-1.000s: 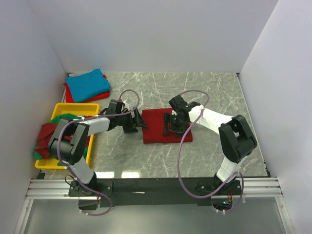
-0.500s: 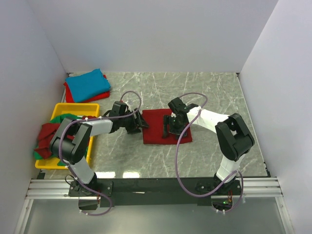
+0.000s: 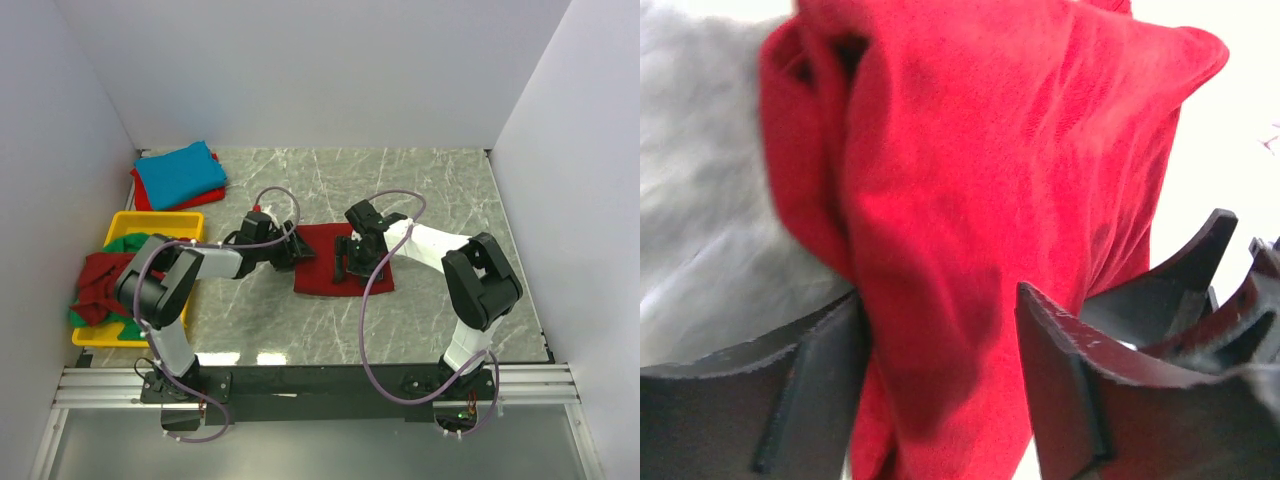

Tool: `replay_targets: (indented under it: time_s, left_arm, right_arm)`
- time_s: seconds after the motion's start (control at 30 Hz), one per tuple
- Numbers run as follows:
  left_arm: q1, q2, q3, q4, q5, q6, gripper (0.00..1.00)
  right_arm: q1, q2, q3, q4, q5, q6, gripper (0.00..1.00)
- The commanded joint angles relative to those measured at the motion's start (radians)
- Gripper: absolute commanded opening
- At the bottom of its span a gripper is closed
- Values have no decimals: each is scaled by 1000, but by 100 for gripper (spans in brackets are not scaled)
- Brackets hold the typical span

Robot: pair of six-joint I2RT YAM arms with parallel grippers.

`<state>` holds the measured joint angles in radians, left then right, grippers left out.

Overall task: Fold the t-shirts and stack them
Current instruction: Neatly place the folded tshirt to the corner

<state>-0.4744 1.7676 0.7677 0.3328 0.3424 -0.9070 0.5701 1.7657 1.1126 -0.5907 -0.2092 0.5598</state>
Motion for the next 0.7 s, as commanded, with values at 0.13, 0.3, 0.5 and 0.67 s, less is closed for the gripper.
replay_targets:
  time_s: [0.13, 0.3, 0.5, 0.67]
  left_arm:
    - [-33, 136, -19, -115, -108, 20, 46]
    - [-47, 148, 27, -135, -103, 22, 5]
    - [-50, 119, 203, -426, -244, 141, 0]
    - [-40, 124, 399, -675, -387, 324, 0]
  right_arm:
    - [5, 11, -46, 6, 4, -23, 80]
    - [5, 18, -33, 8, -10, -29, 80]
    - [5, 17, 19, -29, -6, -51, 82]
    - [5, -6, 84, -87, 19, -77, 84]
